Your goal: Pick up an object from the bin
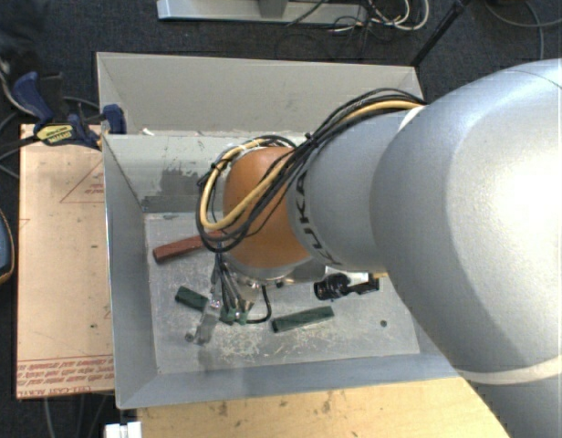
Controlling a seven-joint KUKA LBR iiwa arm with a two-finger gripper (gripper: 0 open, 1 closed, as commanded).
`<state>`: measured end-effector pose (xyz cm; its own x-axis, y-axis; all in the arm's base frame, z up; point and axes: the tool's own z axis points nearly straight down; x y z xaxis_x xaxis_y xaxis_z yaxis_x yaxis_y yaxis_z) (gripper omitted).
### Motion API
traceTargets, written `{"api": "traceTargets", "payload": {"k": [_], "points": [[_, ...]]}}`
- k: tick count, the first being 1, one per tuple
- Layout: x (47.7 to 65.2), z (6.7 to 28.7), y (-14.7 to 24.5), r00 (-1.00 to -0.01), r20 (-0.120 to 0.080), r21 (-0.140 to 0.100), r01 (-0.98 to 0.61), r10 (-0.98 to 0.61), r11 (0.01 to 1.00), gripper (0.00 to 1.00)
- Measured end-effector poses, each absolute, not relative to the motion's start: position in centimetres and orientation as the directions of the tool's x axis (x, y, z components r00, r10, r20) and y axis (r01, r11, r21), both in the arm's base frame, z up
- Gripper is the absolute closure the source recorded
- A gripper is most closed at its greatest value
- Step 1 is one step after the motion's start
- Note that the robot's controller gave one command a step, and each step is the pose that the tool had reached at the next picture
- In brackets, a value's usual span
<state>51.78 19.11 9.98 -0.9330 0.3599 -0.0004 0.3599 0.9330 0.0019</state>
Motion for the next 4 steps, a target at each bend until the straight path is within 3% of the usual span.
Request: {"api": "traceTargets", "payload": {"k": [1,2,3,4], "points": [[51.5,6.8,18.7,-0.901,0.003,-0.001,0.434,0.434,0.901,0.0],[51.6,6.8,18.7,-0.901,0.002,0.001,0.434,0.434,0.901,0.0],[51.6,6.9,18.7,-0.901,0.0,0.002,0.435,0.435,0.901,1.0],[51.7,8.2,18.7,-0.901,0.0,0.002,0.435,0.435,0.901,1.0]]}}
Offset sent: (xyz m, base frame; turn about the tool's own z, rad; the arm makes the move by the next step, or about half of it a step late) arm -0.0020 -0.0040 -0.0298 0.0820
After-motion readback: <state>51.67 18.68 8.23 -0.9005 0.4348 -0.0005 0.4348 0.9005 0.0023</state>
